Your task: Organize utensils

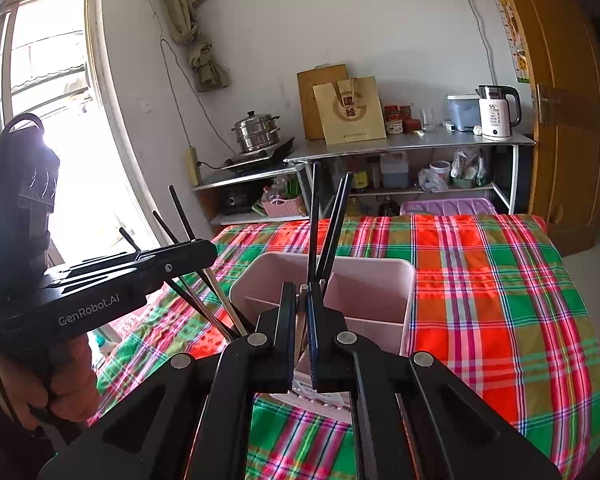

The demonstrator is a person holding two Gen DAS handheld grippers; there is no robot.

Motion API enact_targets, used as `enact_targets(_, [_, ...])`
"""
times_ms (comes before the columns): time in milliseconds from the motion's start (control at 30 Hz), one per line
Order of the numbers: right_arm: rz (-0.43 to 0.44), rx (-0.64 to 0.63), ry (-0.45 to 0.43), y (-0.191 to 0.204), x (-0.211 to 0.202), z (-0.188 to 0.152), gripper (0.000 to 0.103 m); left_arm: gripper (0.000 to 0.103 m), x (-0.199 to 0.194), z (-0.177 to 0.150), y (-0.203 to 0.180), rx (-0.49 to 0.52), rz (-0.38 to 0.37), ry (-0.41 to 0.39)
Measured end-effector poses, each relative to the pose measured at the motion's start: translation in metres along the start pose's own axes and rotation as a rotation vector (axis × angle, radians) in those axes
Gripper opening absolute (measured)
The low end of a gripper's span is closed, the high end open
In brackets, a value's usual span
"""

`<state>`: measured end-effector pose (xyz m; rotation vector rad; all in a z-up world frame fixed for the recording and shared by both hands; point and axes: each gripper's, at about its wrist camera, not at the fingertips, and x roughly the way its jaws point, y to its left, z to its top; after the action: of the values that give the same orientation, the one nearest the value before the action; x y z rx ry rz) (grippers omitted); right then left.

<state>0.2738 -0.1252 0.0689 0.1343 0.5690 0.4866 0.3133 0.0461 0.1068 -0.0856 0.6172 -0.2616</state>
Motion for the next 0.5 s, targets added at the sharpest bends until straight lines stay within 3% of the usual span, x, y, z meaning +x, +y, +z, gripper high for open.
enact_targets(133, [0.002,0.003,-0.025,0.0,-0.013,0.002,0.014,0.008,-0.009,0.001,0.0,-0.01,-0.007,0.002])
enact_targets(500, [-0.036,-0.048,-0.098,0.014,-0.076,-0.008,0.016,0.017,-0.075,-0.014,-0.01,-0.022,-0.003,-0.075])
